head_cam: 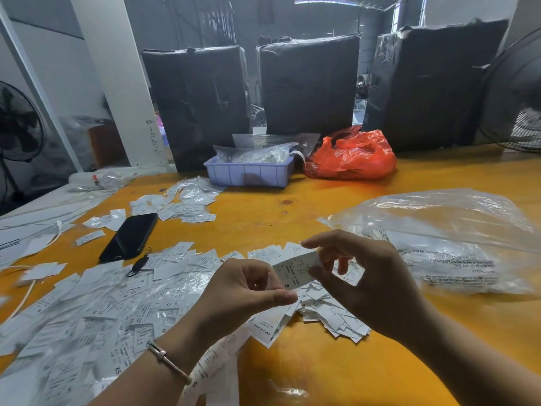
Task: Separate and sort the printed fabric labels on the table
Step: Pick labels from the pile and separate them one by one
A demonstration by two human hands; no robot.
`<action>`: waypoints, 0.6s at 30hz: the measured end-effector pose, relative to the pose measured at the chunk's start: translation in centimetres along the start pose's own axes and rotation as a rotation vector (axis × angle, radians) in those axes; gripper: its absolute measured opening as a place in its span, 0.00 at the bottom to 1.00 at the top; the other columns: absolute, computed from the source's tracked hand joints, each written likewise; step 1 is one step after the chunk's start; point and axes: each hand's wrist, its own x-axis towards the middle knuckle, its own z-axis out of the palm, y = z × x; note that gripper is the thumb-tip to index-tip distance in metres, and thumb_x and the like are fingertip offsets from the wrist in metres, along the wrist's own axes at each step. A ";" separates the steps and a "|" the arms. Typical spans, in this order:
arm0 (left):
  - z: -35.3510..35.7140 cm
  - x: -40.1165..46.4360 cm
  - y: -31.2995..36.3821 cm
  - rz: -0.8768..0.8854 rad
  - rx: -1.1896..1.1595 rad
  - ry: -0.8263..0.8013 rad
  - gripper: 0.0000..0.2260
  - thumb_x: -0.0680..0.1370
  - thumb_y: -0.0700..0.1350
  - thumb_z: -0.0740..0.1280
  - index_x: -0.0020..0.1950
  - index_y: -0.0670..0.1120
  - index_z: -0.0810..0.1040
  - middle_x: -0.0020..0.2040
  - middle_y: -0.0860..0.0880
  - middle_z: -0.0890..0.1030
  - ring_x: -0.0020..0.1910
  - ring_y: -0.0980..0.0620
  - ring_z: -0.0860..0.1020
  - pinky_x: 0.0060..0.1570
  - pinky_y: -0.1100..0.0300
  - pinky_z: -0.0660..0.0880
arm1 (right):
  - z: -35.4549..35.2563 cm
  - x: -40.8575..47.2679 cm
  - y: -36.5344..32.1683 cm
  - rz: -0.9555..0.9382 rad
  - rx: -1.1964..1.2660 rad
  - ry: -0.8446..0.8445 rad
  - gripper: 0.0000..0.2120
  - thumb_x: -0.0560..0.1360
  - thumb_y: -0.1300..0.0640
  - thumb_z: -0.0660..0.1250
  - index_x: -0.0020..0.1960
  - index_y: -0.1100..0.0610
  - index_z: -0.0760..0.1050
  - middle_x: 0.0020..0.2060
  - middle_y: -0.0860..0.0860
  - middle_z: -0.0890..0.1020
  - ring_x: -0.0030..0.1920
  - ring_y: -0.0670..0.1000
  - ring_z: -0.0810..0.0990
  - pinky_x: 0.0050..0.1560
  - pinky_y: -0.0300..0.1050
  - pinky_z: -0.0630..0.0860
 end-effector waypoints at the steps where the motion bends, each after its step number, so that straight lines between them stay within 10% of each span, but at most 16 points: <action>1: 0.0 0.0 0.0 -0.003 0.008 -0.007 0.21 0.65 0.54 0.77 0.40 0.36 0.82 0.39 0.42 0.83 0.40 0.42 0.81 0.37 0.61 0.78 | 0.0 0.0 0.0 -0.010 -0.040 -0.005 0.13 0.69 0.61 0.72 0.53 0.53 0.80 0.36 0.44 0.82 0.34 0.38 0.74 0.34 0.35 0.74; 8: 0.2 -0.2 0.8 -0.043 0.048 -0.077 0.25 0.64 0.56 0.76 0.39 0.32 0.81 0.33 0.52 0.83 0.33 0.59 0.78 0.34 0.67 0.72 | -0.2 0.1 0.1 -0.074 -0.105 -0.086 0.08 0.69 0.61 0.72 0.47 0.54 0.82 0.35 0.43 0.81 0.33 0.37 0.73 0.34 0.31 0.71; 18: 0.1 -0.3 0.7 -0.094 -0.029 -0.234 0.14 0.68 0.50 0.78 0.40 0.39 0.84 0.35 0.46 0.83 0.36 0.53 0.79 0.37 0.66 0.74 | -1.5 0.6 1.1 0.062 0.163 -0.299 0.09 0.69 0.66 0.75 0.46 0.55 0.83 0.37 0.47 0.83 0.34 0.47 0.77 0.36 0.36 0.74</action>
